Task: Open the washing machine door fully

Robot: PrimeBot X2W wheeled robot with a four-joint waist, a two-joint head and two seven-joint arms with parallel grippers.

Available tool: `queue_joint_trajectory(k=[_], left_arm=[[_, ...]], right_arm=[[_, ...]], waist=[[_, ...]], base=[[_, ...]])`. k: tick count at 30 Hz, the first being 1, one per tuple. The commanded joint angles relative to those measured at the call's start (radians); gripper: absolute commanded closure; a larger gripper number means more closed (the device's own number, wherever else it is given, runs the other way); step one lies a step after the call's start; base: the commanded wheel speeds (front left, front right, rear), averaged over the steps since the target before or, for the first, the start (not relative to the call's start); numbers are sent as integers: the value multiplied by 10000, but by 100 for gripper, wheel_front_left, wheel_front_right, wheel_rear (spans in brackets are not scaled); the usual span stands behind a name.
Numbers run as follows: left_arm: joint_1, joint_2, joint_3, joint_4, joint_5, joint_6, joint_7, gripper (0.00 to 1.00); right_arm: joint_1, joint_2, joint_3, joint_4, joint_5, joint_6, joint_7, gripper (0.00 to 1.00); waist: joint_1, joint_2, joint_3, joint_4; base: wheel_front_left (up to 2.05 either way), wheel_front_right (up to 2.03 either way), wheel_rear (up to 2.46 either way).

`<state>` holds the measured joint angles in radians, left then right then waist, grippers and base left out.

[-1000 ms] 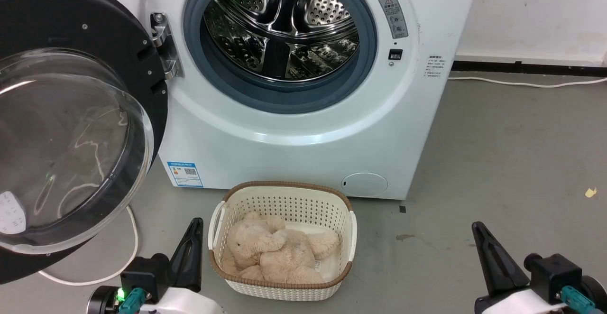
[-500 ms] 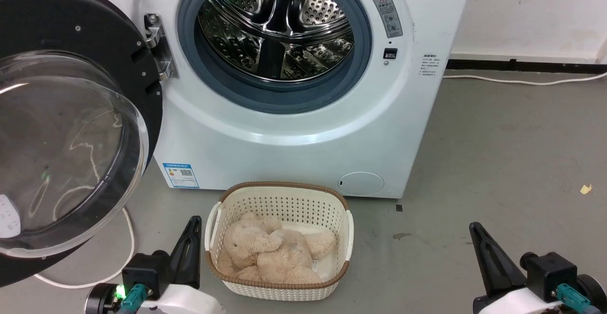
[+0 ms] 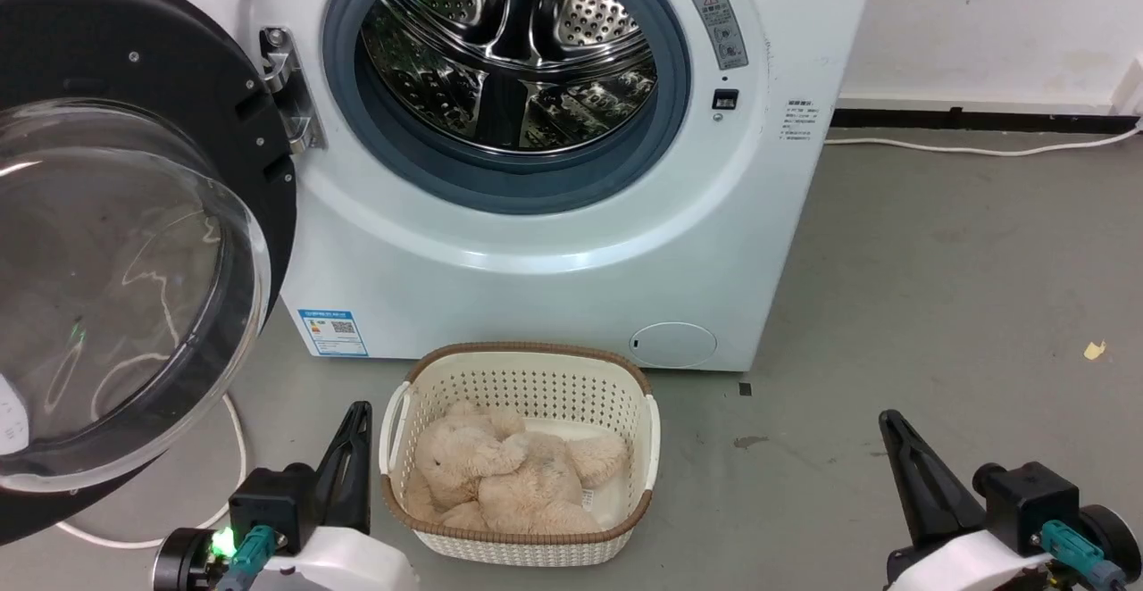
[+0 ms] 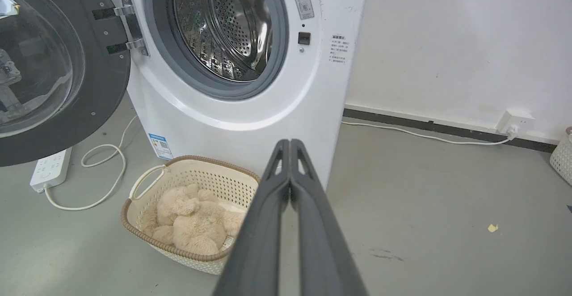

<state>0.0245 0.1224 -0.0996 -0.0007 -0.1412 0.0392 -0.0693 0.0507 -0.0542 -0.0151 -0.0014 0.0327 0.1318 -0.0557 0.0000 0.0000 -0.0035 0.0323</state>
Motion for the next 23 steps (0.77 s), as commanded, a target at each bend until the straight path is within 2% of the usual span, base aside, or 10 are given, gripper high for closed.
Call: queue_joint_trajectory(k=[1,23], left_arm=[[-130,-81,110,4,156,-70,57,100],[-200,-471,649,6,920,-266,444,100]], right_arm=[[-175,28,27,10,-94,-8,35,100],[-377,35,102,13,-236,-10,353,100]], waist=[[0,0,2,-16],[0,0,22,-203]], base=[[0,0,0],[0,0,0]])
